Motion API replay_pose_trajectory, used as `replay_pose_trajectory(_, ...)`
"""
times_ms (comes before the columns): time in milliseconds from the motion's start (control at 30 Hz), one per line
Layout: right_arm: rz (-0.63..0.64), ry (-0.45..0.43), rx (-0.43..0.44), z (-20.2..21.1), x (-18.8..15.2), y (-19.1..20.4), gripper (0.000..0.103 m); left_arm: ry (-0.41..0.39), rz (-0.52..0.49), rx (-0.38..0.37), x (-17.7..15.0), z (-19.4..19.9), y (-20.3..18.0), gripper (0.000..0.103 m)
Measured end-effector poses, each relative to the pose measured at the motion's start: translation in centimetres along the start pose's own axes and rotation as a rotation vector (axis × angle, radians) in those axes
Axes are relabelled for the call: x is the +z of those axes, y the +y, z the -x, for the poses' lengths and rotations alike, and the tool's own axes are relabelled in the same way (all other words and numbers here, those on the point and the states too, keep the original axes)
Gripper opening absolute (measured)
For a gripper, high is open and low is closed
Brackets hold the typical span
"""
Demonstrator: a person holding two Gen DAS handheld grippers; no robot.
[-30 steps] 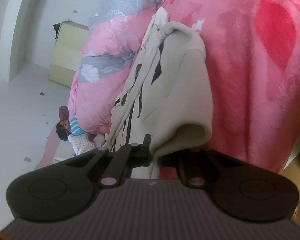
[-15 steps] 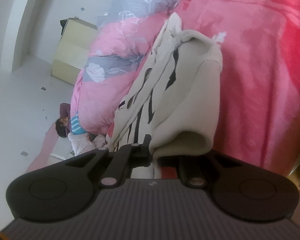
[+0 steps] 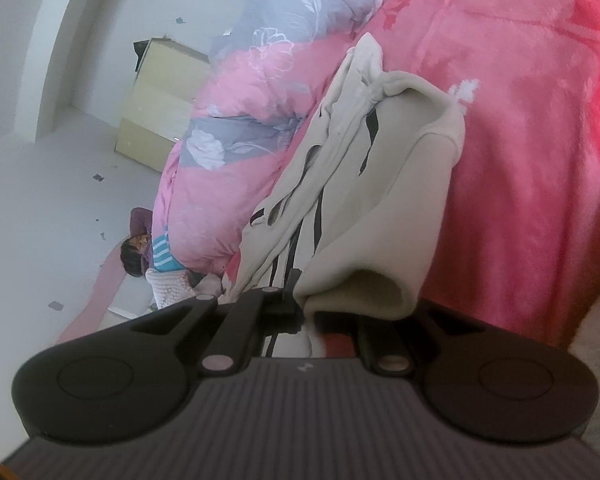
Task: Fold clothes
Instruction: 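Lift the held hem up with both tools toward the hood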
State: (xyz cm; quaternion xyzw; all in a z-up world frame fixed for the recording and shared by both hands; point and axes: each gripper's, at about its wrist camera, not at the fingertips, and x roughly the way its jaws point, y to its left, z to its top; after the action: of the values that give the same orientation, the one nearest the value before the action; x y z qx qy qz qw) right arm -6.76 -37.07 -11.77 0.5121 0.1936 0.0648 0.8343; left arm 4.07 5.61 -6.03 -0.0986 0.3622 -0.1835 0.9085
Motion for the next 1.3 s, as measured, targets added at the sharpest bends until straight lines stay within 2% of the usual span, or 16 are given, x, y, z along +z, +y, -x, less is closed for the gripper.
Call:
replay_pose_trajectory(467, -0.013, 0.002, 0.003, -0.3, -0.2, -0.3, 0.005, 0.003, -0.001, 0.005, 0.3, -0.3, 0.1, 0.010)
replay_pose_trajectory(1300, 0.020, -0.036, 0.022, -1.4, 1.5, 2.8, 0.005, 0.048, -0.017, 0.035, 3.0, -1.3, -0.8, 0.011)
